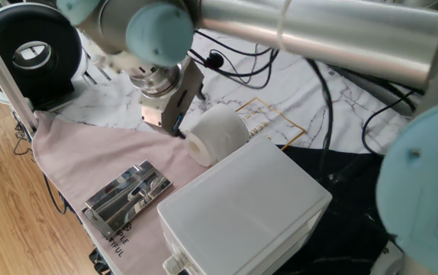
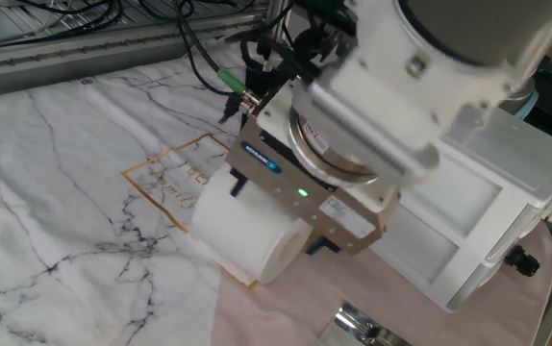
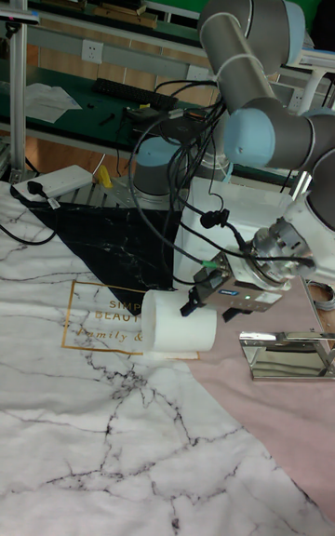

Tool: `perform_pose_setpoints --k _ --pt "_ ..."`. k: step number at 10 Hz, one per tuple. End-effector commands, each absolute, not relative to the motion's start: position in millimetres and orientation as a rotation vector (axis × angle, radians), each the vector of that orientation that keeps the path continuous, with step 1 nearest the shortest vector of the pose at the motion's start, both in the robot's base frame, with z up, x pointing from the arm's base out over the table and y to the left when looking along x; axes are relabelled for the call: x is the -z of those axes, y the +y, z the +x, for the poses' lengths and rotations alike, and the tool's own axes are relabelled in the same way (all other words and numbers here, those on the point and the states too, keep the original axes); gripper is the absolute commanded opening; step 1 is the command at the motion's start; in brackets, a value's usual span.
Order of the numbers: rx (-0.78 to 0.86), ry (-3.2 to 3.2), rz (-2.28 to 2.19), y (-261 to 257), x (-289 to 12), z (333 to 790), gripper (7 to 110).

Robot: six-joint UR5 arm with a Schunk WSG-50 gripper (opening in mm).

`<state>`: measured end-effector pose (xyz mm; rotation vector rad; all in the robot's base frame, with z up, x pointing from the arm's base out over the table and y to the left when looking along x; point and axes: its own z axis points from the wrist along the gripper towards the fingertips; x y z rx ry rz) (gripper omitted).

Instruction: Take the roll of paper down from the shelf

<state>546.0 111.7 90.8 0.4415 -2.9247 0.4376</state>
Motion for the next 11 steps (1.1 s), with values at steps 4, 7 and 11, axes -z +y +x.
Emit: perform_pose_setpoints --k 4,7,11 --pt "-0.249 -3.181 0.333 126.4 -104.2 579.1 7" --pt "-0.214 -3.300 0.334 137.5 -106.9 603.2 7" --pt "-0.139 -3.495 0.357 155.0 -104.5 668.2 7"
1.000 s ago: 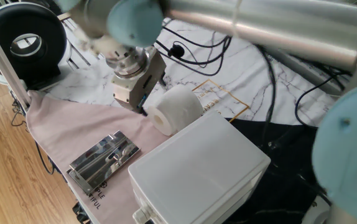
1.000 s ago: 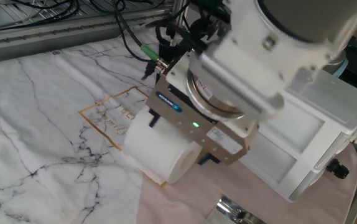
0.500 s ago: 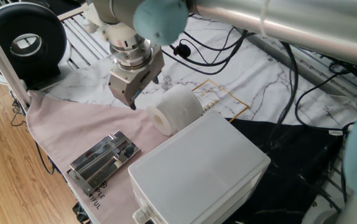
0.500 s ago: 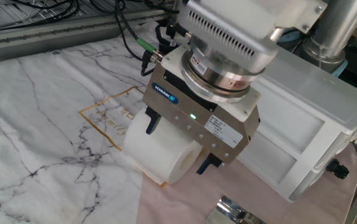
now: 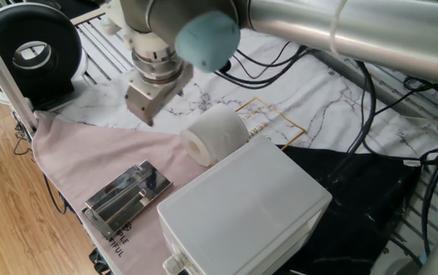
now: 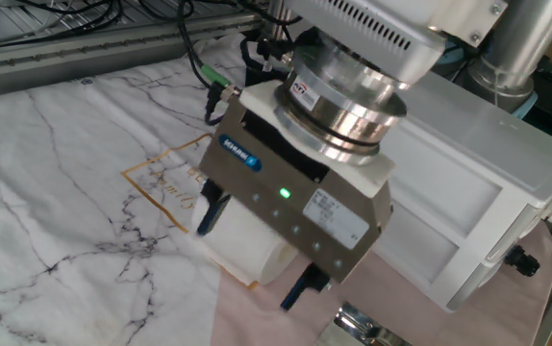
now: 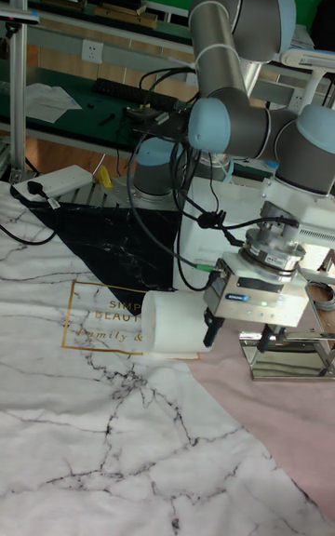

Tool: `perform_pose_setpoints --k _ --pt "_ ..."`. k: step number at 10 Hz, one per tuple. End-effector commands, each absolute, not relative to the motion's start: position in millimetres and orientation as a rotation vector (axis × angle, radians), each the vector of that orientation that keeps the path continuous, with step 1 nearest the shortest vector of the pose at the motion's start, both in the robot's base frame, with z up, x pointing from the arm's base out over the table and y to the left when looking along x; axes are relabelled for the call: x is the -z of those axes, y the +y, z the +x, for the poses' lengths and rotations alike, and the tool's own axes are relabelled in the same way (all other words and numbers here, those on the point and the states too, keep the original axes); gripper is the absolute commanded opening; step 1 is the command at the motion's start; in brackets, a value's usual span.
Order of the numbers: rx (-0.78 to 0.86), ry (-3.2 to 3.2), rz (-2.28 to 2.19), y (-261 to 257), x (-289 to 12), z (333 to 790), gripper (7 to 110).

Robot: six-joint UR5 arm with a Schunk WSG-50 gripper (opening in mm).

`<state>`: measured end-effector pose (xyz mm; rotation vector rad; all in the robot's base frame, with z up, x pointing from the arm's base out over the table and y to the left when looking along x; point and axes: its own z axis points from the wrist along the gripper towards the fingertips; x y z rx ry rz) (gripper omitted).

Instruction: Take the roll of paper down from the shelf

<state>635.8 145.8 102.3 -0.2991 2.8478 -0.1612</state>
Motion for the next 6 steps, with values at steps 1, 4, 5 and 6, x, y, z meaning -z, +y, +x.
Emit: perform_pose_setpoints --k 1,4,5,6 --pt "0.113 2.739 -0.304 158.0 -101.0 679.8 7" --pt "0.125 2.752 -0.291 159.1 -93.4 686.6 7" --pt "0.136 2.758 -0.297 157.9 -89.3 690.2 7" --pt "0.145 2.762 -0.295 157.7 -86.1 693.0 7"
